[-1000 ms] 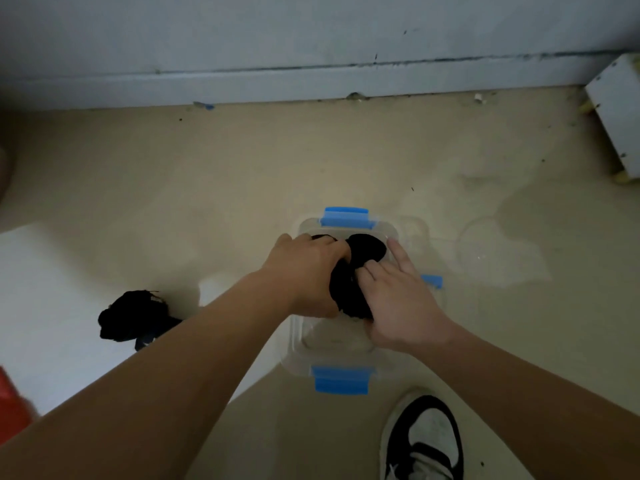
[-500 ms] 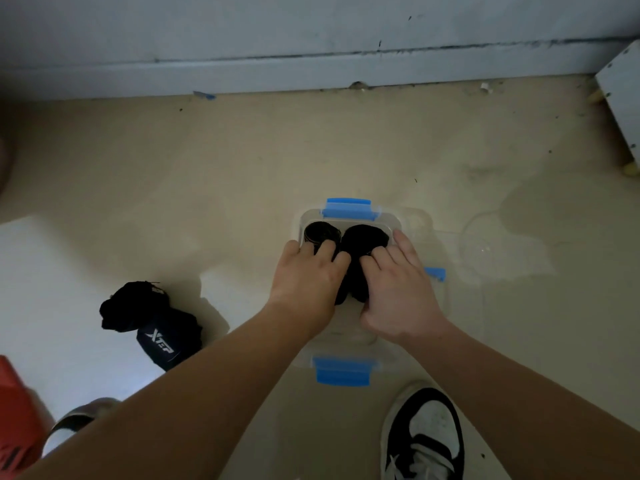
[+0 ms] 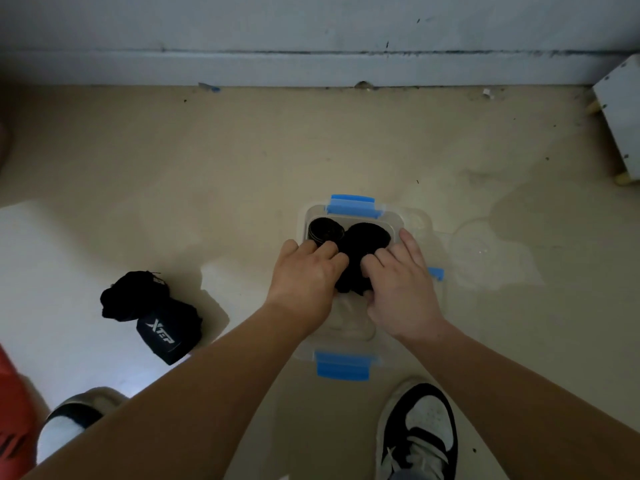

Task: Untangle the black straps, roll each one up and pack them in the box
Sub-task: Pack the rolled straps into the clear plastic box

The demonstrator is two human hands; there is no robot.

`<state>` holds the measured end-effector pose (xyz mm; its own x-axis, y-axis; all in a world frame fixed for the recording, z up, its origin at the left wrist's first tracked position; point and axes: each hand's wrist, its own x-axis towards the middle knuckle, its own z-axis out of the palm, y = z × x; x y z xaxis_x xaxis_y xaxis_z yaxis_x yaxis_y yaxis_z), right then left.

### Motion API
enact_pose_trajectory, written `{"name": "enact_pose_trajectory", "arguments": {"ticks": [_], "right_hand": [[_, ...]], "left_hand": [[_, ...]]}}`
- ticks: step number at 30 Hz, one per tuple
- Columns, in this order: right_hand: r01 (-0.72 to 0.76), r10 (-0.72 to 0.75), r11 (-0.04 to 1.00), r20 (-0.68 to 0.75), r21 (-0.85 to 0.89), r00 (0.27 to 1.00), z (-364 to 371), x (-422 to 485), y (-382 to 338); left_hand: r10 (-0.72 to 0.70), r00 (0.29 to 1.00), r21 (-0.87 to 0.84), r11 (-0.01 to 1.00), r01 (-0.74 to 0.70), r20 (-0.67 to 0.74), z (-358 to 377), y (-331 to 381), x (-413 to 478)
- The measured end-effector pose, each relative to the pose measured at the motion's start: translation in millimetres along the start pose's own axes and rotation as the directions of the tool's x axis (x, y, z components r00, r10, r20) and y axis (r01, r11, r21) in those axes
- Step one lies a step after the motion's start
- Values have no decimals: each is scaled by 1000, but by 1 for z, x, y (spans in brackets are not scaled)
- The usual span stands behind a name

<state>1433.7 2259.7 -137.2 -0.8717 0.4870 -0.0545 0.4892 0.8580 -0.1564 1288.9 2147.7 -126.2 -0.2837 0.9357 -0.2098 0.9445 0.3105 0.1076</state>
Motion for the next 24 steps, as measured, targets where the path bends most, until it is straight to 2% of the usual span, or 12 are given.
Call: {"name": "enact_pose_trajectory", "arguments": {"ticks": [4,7,9,11,12,13,15,16,18,20,22,24], "right_hand": [[-37,42,998,115,-51,992,-11,0,-9],[-84,139,983,362,-165,922,-44,9,-28],[-95,173,974,402,-206,899,-66,16,-44],[-43,76,994,348,-100,934,-79,23,-69],[-17,6,999,327,33,945,-79,26,-85],[-3,-55,984,326,176,944,-79,29,-102],[5,-155,927,371,376,916,-68,35,-138],[-8,-187,903,410,429,893,-59,39,-156],[-25,-235,882,486,471,842,-41,44,-187],[-11,-269,883,523,470,809,-23,49,-212],[4,-288,885,539,466,791,-10,52,-232],[25,-302,892,555,451,775,2,54,-247]], "left_hand": [[20,999,-36,999,-21,-45,4,-2,-3],[40,997,-308,950,-60,-71,-14,-19,-3],[-30,982,-473,879,-63,-187,-29,-35,-12],[-174,938,-510,860,-3,-299,-33,-57,-28],[-249,919,-507,859,64,-305,-33,-70,-38],[-333,903,-495,853,164,-273,-35,-84,-48],[-511,855,-415,800,434,-91,-37,-118,-70],[-598,801,-334,749,572,28,-38,-136,-81],[-708,667,-224,628,745,234,-38,-165,-104],[-730,579,-285,504,815,363,-27,-188,-125],[-688,581,-444,397,803,436,-12,-203,-143],[-671,608,-578,316,752,425,1,-208,-156]]}}
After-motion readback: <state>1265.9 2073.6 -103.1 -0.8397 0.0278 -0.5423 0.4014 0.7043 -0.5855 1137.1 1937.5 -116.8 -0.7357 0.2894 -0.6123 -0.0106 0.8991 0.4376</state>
